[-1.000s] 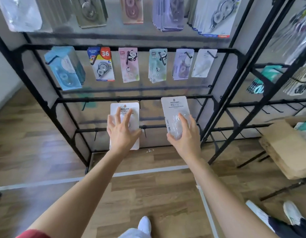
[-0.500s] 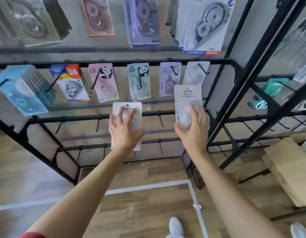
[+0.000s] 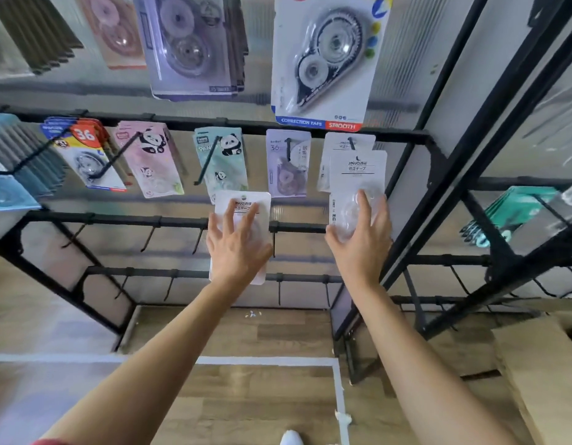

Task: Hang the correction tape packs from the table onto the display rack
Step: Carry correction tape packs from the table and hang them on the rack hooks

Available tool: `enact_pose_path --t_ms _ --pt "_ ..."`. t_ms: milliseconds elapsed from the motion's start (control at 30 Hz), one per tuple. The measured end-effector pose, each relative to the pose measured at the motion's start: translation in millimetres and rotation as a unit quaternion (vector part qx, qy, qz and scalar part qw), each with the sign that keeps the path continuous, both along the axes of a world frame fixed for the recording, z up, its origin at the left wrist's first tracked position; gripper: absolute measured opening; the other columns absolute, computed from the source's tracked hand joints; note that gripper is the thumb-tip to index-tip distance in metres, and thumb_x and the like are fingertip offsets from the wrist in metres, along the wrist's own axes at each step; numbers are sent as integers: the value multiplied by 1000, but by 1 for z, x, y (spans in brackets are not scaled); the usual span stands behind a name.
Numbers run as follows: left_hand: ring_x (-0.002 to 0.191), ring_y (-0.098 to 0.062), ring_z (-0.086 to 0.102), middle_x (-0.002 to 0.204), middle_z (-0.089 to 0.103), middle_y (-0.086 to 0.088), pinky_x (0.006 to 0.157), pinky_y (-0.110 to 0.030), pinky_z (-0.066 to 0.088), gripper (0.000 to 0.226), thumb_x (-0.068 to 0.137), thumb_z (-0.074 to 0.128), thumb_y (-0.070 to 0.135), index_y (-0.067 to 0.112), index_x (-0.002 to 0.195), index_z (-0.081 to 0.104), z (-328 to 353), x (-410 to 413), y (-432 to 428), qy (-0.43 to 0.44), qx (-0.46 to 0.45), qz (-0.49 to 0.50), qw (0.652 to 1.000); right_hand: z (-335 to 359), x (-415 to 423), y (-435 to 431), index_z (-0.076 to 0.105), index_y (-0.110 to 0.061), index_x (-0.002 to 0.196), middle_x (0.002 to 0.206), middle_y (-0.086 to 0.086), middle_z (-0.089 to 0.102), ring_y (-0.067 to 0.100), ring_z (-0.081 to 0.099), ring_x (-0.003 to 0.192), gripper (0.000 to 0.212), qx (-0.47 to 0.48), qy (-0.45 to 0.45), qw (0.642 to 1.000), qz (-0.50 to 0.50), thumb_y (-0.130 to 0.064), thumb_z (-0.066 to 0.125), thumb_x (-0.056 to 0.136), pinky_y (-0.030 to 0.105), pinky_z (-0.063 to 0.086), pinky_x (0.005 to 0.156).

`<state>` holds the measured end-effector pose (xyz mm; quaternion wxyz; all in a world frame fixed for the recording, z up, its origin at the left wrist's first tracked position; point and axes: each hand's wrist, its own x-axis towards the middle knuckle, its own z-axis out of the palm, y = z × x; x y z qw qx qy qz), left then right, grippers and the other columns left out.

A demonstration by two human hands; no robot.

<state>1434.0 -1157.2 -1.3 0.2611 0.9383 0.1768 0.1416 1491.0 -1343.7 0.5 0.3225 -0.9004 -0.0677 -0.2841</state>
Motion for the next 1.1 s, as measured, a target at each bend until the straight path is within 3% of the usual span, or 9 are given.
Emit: enact_pose_path --t_ms 367,700,900,1100 --pt "143 -33 -1 158 7 6 115 -48 10 77 81 69 30 37 146 29 -2 12 -6 7 1 13 1000 -19 25 -4 48 -9 137 144 28 35 46 36 131 70 -7 2 1000 13 -23 76 74 57 39 98" --pt "143 -31 -1 158 6 9 115 -48 12 81 77 70 30 39 146 30 -1 14 1 9 -2 14 1000 -1 97 20 28 -20 147 151 18 19 37 26 135 78 -49 108 993 11 -34 70 82 48 34 107" --pt "143 -32 1 158 7 8 113 -49 14 80 77 70 31 39 145 31 -3 14 0 5 11 0 1000 -6 83 17 24 -21 149 155 18 13 36 18 141 73 -78 119 989 40 -33 63 89 47 27 111" --pt "142 -33 3 158 10 5 111 -53 19 82 76 71 34 37 146 30 -6 21 -31 -12 22 -73 997 -20 39 -22 28 -16 148 153 19 24 35 25 140 68 -90 152 983 43 -29 61 90 52 29 111"
